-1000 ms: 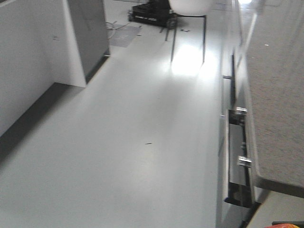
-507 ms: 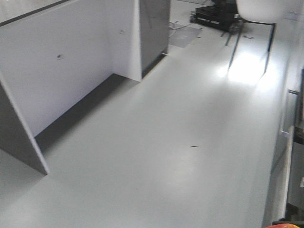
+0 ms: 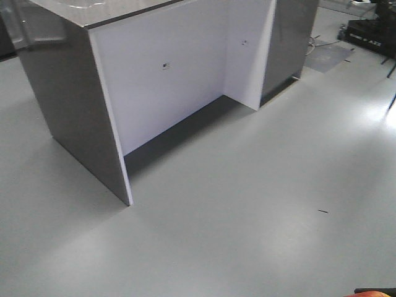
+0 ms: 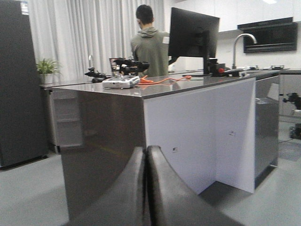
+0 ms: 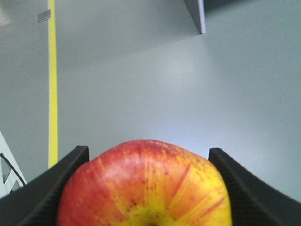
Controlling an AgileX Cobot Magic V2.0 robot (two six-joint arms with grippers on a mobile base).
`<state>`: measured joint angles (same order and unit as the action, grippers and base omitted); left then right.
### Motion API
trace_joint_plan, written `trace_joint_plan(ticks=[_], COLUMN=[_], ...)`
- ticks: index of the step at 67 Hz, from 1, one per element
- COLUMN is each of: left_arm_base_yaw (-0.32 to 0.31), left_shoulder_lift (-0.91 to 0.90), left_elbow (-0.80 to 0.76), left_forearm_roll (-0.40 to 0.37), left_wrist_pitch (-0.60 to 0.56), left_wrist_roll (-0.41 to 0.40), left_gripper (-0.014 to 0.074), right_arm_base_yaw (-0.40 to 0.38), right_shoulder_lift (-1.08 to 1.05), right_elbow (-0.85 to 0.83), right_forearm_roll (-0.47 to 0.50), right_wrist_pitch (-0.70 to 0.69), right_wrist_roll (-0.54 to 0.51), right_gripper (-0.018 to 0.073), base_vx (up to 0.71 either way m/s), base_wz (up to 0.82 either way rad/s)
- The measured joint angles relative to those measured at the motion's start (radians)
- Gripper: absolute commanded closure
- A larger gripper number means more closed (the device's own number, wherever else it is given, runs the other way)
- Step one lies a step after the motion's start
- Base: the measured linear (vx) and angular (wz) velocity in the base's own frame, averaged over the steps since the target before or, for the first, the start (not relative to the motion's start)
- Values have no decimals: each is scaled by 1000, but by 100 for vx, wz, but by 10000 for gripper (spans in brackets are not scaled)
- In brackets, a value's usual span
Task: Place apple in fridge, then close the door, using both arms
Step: 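Drive the base away from the counter holding the apple in the right gripper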
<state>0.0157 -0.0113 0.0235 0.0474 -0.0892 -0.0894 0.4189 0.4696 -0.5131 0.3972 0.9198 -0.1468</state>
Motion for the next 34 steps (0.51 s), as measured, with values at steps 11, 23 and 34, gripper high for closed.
trace_joint_plan(ticks=[11, 23, 34], left_arm_base_yaw=[0, 0, 0], left_shoulder_lift=[0, 0, 0], left_elbow=[0, 0, 0], left_forearm_roll=[0, 0, 0], left_wrist_pitch=[0, 0, 0], left_wrist_roll=[0, 0, 0], left_gripper=[603, 603, 603], right_arm_base_yaw=[0, 0, 0], right_shoulder_lift=[0, 0, 0], right_elbow=[0, 0, 0], right_forearm_roll=[0, 0, 0], right_wrist_pitch=[0, 0, 0], right_wrist_roll=[0, 0, 0], right_gripper=[166, 166, 166], base_vx=[5, 8, 11], base_wz=[54, 49, 43])
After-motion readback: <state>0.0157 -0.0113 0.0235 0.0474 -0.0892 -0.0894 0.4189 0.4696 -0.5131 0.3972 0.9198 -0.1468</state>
